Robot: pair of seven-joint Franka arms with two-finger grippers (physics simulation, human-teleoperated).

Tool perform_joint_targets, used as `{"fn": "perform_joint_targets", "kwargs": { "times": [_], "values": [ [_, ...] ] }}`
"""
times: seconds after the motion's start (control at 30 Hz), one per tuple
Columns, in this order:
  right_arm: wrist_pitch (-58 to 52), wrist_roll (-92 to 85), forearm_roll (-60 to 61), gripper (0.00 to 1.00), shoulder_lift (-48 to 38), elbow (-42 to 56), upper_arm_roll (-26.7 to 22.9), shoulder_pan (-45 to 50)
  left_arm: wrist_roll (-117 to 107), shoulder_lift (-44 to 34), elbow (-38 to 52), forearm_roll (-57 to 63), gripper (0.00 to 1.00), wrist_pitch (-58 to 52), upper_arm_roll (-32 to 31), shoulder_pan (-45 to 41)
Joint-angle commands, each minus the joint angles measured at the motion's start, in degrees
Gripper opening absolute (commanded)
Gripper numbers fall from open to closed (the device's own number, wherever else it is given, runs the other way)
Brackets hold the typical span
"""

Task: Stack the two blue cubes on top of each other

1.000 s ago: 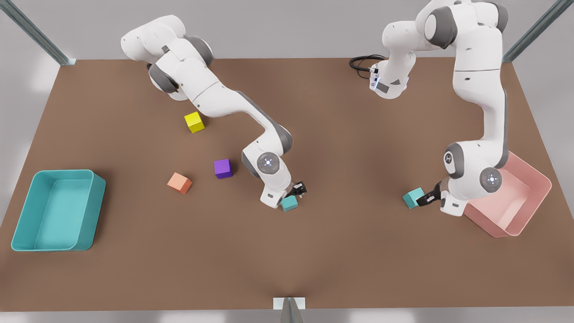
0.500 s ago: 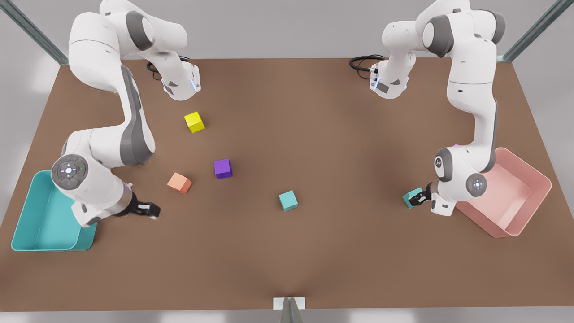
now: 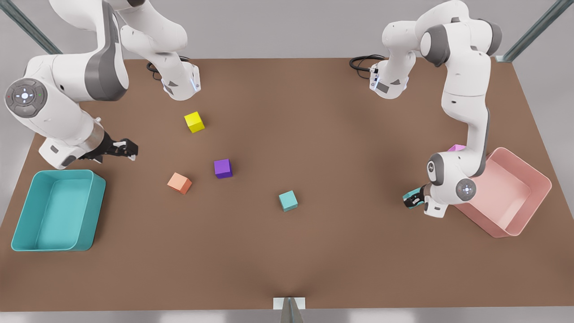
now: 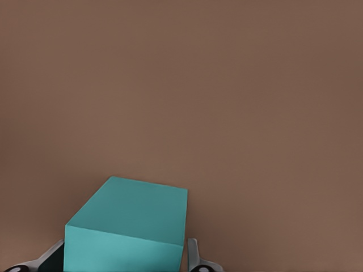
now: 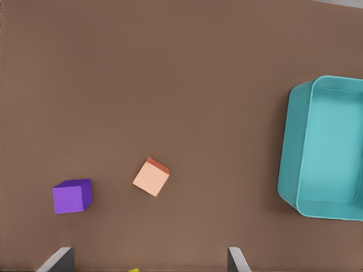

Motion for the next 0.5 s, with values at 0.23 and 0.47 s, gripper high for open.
{"fn": "perform_joint_targets", "kwargs": {
  "times": [0.23,0.47],
  "values": [
    [0.66,-12.66,-0.67,1.00,2.88,1.53,0.28,0.38,-1.03,-0.38,1.41,-0.25,0.54,0.74,0.00,-0.81],
    [0.75,-12.48,0.74,1.00,3.49,1.35,0.36,0.56,-18.42,-6.10,14.14,0.02,0.55,-16.66,-0.61,-18.20]
  ]
}}
